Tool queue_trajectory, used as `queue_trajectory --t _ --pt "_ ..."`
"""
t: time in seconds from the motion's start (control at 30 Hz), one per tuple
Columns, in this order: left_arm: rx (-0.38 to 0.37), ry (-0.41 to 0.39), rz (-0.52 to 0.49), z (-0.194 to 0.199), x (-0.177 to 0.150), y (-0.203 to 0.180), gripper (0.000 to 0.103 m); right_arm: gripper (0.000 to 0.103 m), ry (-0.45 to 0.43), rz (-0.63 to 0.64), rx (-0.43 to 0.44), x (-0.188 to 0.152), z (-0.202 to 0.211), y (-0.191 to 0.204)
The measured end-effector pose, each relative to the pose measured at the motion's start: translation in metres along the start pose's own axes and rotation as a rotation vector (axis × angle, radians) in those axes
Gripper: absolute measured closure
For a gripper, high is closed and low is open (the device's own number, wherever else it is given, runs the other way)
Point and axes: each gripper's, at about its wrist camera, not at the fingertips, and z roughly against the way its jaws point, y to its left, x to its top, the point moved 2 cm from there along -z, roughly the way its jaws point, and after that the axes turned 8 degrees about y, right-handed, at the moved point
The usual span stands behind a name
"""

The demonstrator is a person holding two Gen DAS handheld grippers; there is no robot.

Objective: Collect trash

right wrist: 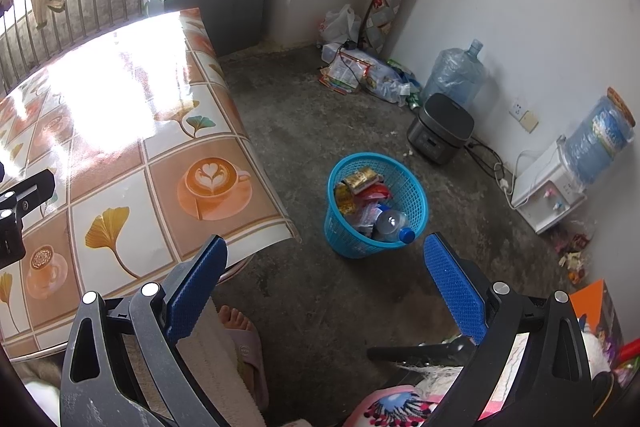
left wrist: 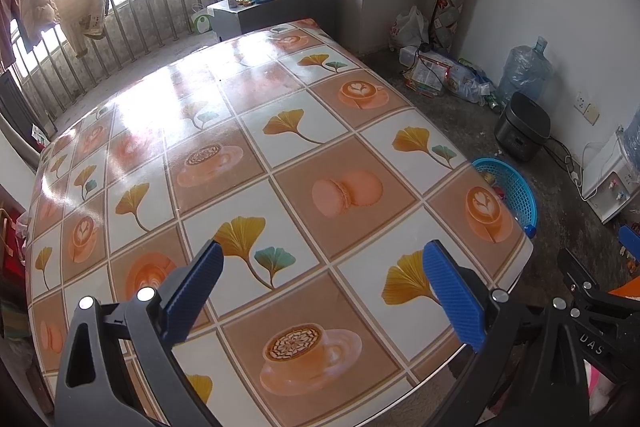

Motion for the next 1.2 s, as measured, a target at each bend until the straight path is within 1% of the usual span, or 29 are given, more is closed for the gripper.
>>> queue_trajectory --t 0.4,1.2 --pt "-0.005 0.004 0.003 0.0014 0.0021 0.0015 0.005 0.008 -0.004 0.002 -0.004 0.0061 0.0033 0.0009" --pt "-0.006 0.005 0.007 0.0022 0.0023 0.0021 0.005 0.008 -0.008 0.002 -0.005 0.0063 0.004 0.0012"
